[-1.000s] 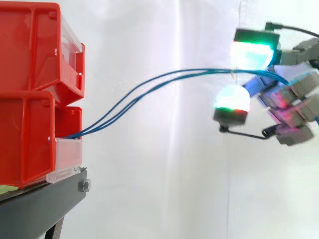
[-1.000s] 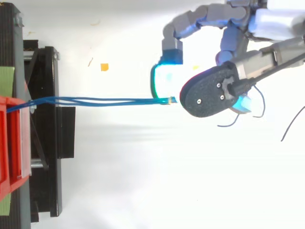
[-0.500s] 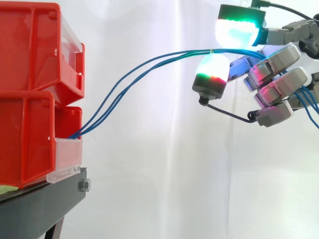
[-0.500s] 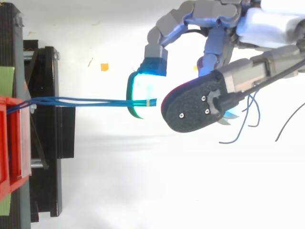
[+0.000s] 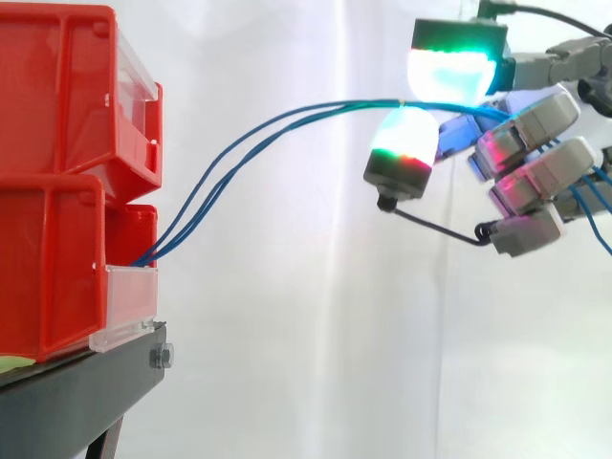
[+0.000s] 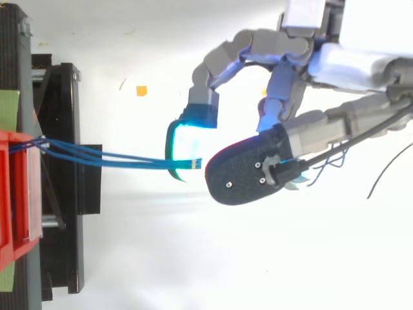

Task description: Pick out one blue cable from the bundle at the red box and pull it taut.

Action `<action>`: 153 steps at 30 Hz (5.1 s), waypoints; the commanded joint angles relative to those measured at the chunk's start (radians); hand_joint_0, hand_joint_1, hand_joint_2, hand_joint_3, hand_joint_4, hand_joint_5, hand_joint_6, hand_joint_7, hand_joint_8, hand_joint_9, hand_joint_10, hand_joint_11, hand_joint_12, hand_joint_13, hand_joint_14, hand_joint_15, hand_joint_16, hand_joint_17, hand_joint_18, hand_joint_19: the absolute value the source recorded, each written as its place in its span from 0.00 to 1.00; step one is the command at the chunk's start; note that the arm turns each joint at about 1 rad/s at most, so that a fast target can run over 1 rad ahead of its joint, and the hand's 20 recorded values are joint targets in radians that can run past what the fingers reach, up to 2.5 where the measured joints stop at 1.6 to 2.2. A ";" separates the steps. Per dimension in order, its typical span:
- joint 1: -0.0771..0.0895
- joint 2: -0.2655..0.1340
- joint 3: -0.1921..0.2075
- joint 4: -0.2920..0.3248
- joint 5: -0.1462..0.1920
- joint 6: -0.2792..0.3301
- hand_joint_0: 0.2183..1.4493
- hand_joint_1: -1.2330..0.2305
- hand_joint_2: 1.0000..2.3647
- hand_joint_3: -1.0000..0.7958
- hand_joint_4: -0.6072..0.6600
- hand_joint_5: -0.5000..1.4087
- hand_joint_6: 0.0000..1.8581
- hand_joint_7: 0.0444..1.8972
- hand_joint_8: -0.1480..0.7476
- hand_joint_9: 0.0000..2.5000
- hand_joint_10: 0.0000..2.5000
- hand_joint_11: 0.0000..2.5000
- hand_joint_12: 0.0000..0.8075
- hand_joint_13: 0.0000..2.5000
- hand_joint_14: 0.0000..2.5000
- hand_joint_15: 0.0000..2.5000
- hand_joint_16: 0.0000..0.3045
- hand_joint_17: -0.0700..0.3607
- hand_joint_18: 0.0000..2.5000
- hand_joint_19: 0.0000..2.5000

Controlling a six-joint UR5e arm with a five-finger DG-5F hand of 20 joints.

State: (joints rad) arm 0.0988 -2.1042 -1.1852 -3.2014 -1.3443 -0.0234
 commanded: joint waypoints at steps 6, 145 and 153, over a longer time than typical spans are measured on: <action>0.018 -0.002 -0.059 0.078 0.014 0.022 0.33 0.43 0.00 0.29 0.57 0.18 0.47 0.44 0.49 0.61 0.01 0.60 0.52 0.55 0.01 0.46 0.19 0.46 0.43 0.41; 0.045 -0.002 -0.085 0.106 0.088 -0.035 0.43 0.18 0.00 0.28 0.25 0.20 0.49 0.53 0.37 0.66 0.01 0.62 0.43 0.52 0.01 0.43 0.16 0.42 0.38 0.37; 0.045 -0.002 -0.085 0.106 0.088 -0.033 0.32 0.20 0.00 0.28 0.40 0.20 0.48 0.44 0.41 0.64 0.01 0.61 0.46 0.52 0.01 0.44 0.17 0.43 0.38 0.37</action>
State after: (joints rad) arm 0.1442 -2.1060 -1.2699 -3.0956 -1.2563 -0.0570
